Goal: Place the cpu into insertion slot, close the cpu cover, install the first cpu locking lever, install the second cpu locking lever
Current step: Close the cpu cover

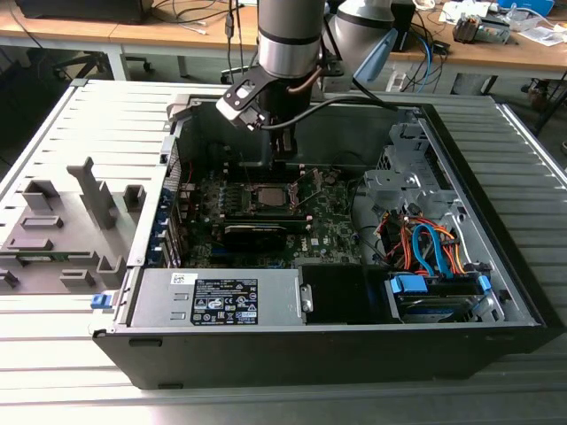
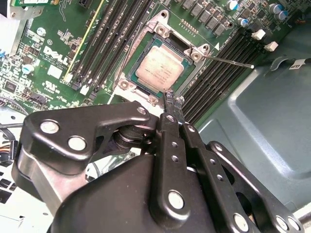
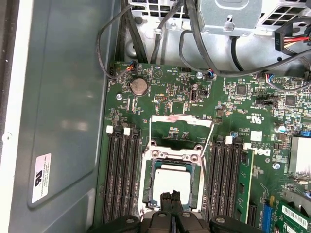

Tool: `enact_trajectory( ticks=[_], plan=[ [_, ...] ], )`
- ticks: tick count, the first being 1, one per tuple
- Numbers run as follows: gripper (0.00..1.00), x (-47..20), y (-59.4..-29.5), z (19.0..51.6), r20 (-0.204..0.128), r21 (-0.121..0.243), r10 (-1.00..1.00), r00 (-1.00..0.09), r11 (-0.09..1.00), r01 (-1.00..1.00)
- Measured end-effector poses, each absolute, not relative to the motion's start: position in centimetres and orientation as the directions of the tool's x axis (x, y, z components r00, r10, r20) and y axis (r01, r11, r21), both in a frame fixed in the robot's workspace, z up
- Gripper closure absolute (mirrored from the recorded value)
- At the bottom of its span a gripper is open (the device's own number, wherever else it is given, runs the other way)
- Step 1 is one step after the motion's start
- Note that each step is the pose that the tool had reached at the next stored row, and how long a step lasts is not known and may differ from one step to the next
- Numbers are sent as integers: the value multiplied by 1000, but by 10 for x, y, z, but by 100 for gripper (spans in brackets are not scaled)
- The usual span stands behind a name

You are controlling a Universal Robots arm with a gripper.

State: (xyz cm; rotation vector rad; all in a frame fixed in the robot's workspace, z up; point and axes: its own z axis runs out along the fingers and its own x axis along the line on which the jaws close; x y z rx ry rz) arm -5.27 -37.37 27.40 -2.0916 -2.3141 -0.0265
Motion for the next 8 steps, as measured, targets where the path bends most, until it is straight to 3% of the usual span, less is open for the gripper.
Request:
enact_trajectory(
  ticks=[8],
  plan=[
    [89,-53,-374,277,28,-2,995,-101,101,995]
  ],
)
